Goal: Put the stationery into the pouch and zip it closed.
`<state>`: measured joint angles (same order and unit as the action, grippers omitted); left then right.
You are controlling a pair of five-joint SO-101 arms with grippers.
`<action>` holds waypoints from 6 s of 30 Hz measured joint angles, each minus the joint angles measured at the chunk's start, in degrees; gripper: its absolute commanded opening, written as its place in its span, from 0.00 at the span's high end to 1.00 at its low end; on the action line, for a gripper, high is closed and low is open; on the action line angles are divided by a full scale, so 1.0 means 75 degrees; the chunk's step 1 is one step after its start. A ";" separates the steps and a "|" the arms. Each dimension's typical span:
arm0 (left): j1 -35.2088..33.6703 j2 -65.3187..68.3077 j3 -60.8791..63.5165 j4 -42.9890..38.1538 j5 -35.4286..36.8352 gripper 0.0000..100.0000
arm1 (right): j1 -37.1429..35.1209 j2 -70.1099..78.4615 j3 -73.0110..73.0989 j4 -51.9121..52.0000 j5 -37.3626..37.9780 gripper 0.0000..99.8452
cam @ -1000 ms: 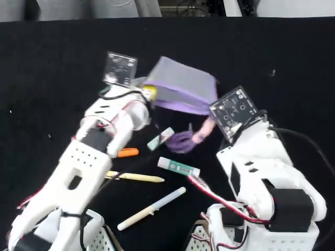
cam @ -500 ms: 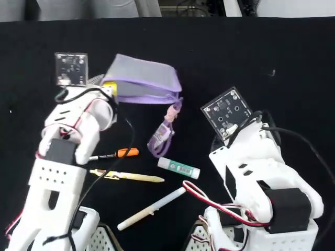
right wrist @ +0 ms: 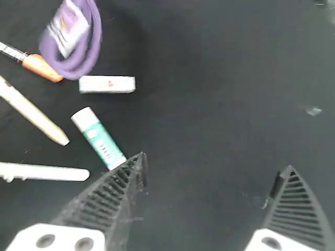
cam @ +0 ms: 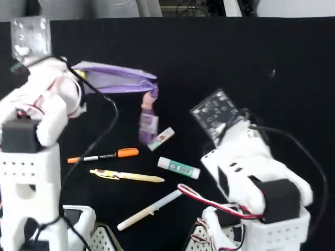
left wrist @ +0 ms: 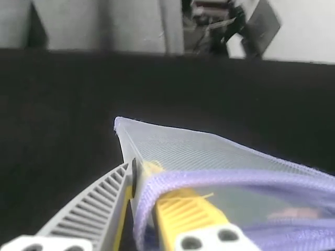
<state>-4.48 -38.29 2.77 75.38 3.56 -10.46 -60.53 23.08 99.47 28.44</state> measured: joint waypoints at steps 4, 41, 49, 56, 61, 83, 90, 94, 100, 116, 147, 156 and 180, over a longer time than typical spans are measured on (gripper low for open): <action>-0.0469 0.1137 -0.1840 0.1500 -0.0023 0.97 | -0.0668 0.0035 0.0445 0.0000 0.0023 0.64; -0.5533 0.5146 -0.4888 0.2919 -0.0633 0.97 | -0.6330 0.6517 0.1242 -0.4032 -0.0270 0.64; -0.5544 0.5298 -0.4958 0.2895 -0.0633 0.97 | -0.6318 0.8006 0.1242 -0.5099 -0.0270 0.64; -0.5544 0.5298 -0.4958 0.2895 -0.0633 0.97 | -0.6224 0.8873 0.1231 -0.5767 -0.0270 0.64; -0.5544 0.5298 -0.4958 0.2895 -0.0633 0.97 | -0.5638 0.9260 0.0844 -0.5861 -0.0258 0.64; -0.5029 0.5251 -0.4993 0.3036 -0.0645 0.97 | -0.5193 0.9823 -0.0492 -0.4442 -0.0270 0.99; -0.4630 0.5204 -0.5146 0.3141 -0.0574 0.97 | -0.5193 0.9823 -0.0633 -0.4044 -0.0258 0.99; -0.4618 0.5204 -0.5146 0.3141 -0.0457 0.97 | -0.5193 0.9823 -0.0633 -0.4044 -0.0258 0.99; -0.4454 0.5228 -0.5228 0.3141 -0.0410 0.97 | -0.4501 0.8522 -0.0633 -0.4009 -0.0352 0.99; -0.1922 0.5333 -0.5427 0.3376 0.0996 0.97 | -0.2051 0.3915 -0.0633 -0.4173 -0.1043 0.99; 0.0539 0.3294 -0.2473 0.2473 0.1829 0.97 | -0.1582 0.1594 -0.0070 -0.8744 -0.3669 0.99; 0.0610 0.3247 -0.2379 0.2274 0.2145 0.97 | -0.2755 0.0797 0.2426 -1.1663 -0.3716 0.99; 0.0645 0.2919 -0.1922 0.2168 0.2180 0.97 | -0.2919 0.1254 0.4853 -1.6316 -0.3739 0.99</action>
<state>0.35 -16.40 -11.65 91.65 19.91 -32.35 -51.12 59.47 -22.90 0.40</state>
